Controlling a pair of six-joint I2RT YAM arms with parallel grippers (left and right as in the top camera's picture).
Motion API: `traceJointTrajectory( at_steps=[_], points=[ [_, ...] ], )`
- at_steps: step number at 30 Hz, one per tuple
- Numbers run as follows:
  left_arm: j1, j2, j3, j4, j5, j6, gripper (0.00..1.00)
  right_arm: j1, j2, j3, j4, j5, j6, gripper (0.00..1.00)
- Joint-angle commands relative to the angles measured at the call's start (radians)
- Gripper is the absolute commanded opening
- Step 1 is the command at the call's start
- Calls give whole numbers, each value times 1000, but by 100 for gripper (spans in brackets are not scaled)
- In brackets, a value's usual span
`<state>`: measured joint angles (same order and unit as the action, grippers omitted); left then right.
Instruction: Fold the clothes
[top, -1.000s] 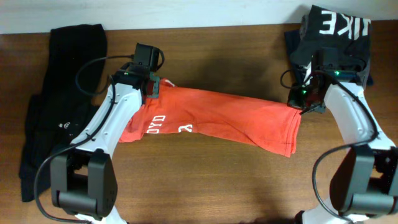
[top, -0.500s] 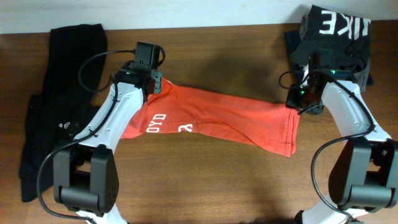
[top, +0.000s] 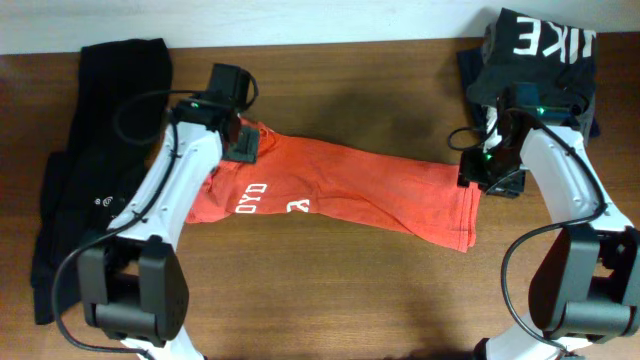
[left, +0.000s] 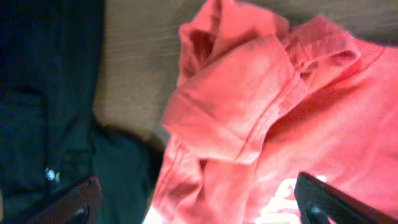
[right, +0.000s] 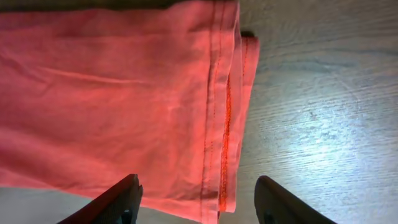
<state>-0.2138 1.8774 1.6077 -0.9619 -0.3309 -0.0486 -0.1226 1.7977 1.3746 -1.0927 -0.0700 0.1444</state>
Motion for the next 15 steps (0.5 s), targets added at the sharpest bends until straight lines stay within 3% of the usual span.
traceJointTrajectory(
  at_steps=[1,7,15],
  points=[
    [29,5,92,-44,73,2,99,-4,-24,-53,14,3,-34,64],
    [53,5,126,-61,130,73,99,-4,-24,-162,122,28,-32,65],
    [53,5,126,-61,129,73,99,-4,-24,-244,242,33,-31,66]
  ],
)
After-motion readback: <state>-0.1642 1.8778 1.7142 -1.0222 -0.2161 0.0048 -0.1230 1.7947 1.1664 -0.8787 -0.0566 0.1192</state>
